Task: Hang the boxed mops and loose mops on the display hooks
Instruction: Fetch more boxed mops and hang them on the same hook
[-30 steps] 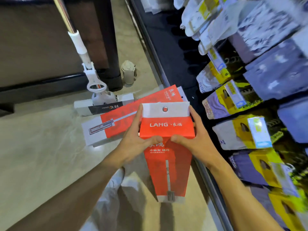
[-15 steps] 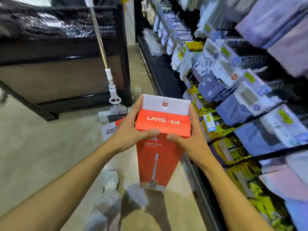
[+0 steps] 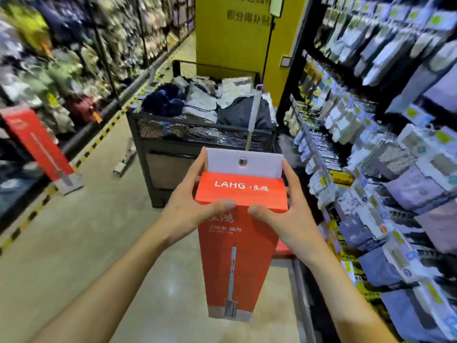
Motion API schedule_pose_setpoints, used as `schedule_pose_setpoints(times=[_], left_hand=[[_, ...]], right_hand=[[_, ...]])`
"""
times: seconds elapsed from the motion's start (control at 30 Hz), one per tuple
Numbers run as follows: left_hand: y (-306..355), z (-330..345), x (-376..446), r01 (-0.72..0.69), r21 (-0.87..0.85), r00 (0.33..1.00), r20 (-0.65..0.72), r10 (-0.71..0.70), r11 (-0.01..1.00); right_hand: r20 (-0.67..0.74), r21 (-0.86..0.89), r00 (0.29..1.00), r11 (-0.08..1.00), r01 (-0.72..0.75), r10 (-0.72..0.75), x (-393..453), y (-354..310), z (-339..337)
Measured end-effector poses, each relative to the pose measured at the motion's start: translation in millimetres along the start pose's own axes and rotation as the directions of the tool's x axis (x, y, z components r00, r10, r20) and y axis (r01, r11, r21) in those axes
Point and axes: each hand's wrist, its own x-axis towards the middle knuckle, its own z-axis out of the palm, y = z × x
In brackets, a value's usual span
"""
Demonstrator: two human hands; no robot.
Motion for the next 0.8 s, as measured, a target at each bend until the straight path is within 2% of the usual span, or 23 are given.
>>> schedule_pose_setpoints(times=[0.13, 0.4, 0.6, 0.8], left_hand=[[32, -91, -38, -0.057, -0.011, 0.988, -0.148, 0.055, 0.998], [83, -262, -129, -0.127, 0.122, 0.909, -0.383, 0.164, 0.984], [109, -362, -217, -0.076, 0.201, 0.783, -0.595, 0.183, 0.977], [127, -436, -309, 0.029, 0.242, 0.618, -0.767, 0.173, 0.97]], right_hand=[[0.123, 0.034, 0.988, 0.996, 0.085, -0.089, 10, -66, 76], [0.305, 0.14, 0.918, 0.966, 0.219, -0.253, 6, -171, 238], [0.446, 0.255, 0.816, 0.926, 0.278, -0.368, -12, -231, 359], [0.619, 0.365, 0.645, 0.891, 0.269, -0.448, -37, -278, 472]])
